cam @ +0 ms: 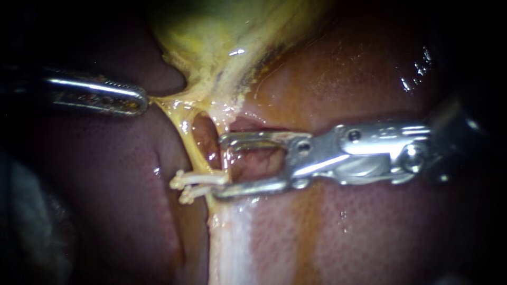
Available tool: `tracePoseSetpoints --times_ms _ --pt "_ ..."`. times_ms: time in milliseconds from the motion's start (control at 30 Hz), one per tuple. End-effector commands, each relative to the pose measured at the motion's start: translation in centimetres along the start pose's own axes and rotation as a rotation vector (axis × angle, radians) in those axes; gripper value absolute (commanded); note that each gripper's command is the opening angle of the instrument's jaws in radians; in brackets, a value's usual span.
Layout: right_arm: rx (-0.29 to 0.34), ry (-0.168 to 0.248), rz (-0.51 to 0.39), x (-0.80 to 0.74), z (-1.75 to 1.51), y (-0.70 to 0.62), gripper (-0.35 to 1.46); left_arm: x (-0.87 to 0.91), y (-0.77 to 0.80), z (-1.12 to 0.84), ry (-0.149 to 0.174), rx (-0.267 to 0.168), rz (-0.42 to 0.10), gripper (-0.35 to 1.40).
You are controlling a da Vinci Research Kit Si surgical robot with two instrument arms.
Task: Going back second clip left tube
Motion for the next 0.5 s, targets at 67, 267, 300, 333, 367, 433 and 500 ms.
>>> tracePoseSetpoints --times_ms 67,267,300,333,367,433,500 --pt "0.007 0.001 -0.013 -0.01 -0.16 -0.03 0.5 0.01 0.02 -0.01 0.0 -0.001 0.0 -0.35" --pt "0.026 -0.012 -0.041 -0.08 -0.57 -0.08 0.5 0.01 0.02 -0.01 0.0 -0.001 0.0 -0.35" --pt "0.028 -0.021 -0.042 -0.09 -0.62 -0.08 0.5 0.01 0.02 -0.01 0.0 -0.001 0.0 -0.35" --pt "0.03 -0.032 -0.044 -0.1 -0.67 -0.09 0.5 0.01 0.02 -0.01 0.0 -0.001 0.0 -0.35" --pt "0.032 -0.041 -0.045 -0.11 -0.71 -0.09 0.5 0.01 0.02 -0.01 0.0 -0.001 0.0 -0.35" --pt "0.034 -0.061 -0.053 -0.12 -0.78 -0.09 0.5 0.01 0.02 -0.01 0.0 -0.001 0.0 -0.35" --pt "0.035 -0.07 -0.054 -0.12 -0.83 -0.08 0.5 0.01 0.02 -0.01 0.0 -0.001 -0.001 -0.35"
